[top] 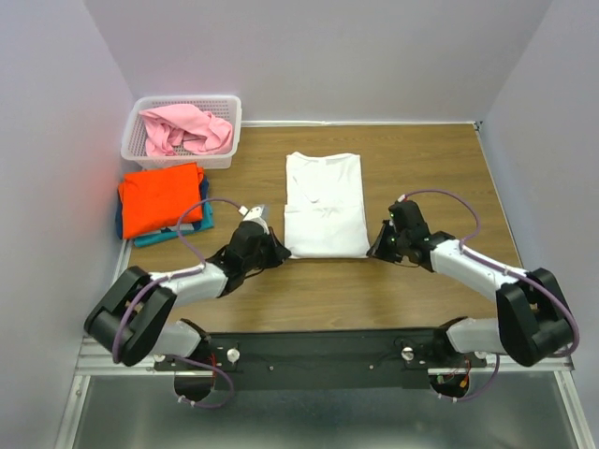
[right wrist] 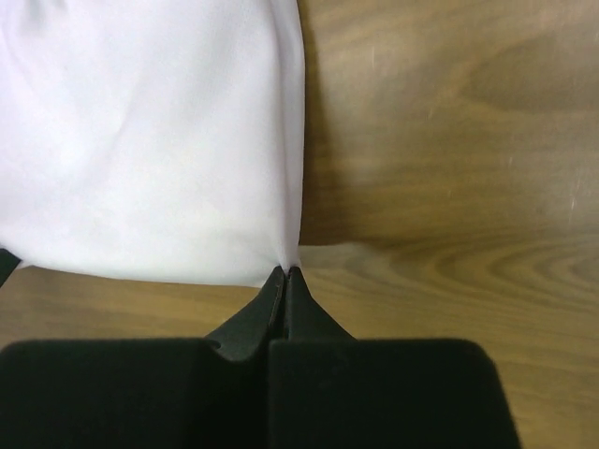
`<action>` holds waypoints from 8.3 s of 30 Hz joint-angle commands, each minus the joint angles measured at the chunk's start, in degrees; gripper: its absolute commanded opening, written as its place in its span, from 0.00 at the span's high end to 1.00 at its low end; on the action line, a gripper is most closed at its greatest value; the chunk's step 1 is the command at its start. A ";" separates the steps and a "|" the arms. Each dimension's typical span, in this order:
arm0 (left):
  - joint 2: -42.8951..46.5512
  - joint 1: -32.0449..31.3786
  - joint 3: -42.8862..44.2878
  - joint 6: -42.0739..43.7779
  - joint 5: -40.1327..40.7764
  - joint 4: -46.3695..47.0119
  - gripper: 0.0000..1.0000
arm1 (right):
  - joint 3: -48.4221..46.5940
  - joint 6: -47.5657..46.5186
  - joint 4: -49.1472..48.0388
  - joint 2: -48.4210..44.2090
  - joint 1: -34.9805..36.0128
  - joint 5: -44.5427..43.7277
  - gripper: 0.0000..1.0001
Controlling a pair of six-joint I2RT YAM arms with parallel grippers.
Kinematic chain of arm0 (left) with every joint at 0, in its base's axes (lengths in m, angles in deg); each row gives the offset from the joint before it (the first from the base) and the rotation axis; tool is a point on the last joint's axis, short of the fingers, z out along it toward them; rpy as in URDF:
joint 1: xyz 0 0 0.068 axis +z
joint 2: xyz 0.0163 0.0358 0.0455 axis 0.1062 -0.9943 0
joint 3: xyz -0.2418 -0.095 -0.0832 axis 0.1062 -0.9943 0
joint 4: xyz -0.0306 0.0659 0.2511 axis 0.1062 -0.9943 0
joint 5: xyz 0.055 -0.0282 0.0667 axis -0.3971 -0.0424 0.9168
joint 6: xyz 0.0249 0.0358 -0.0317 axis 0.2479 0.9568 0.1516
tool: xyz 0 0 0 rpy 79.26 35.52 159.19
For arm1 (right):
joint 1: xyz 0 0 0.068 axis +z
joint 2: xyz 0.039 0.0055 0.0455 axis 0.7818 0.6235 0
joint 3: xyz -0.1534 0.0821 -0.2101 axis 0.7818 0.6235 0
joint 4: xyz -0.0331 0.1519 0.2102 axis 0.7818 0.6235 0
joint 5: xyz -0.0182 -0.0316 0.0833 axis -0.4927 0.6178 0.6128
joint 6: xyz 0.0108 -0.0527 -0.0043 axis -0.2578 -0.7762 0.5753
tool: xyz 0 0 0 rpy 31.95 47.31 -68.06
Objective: Fold and stack the t-shirts
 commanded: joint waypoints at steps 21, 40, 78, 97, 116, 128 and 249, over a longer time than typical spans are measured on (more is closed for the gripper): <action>43.53 -12.19 -6.25 -7.94 12.76 -22.17 1.00 | -5.32 -1.33 18.55 -26.16 2.23 7.44 0.99; 25.87 -4.63 6.94 -0.03 11.81 -16.12 1.00 | -18.25 -2.30 15.39 -17.64 2.14 -6.46 0.99; -7.69 11.10 27.15 7.88 -5.24 -7.50 1.00 | -38.29 -6.69 7.66 13.64 -4.62 -5.59 0.99; -19.92 15.23 37.96 9.20 -0.67 -12.07 1.00 | -51.64 -9.33 5.98 33.16 -7.97 2.68 0.99; -34.25 18.31 49.91 13.50 -3.57 -15.85 0.86 | -62.02 -9.86 5.81 47.31 -10.16 7.17 0.89; -31.89 18.31 52.56 14.56 -5.07 -17.96 0.07 | -63.43 -11.70 5.90 46.28 -11.48 11.03 0.00; 9.44 -1.55 -2.03 -5.56 7.41 -12.43 0.11 | 9.61 7.99 -11.95 -29.41 -3.57 -22.98 0.00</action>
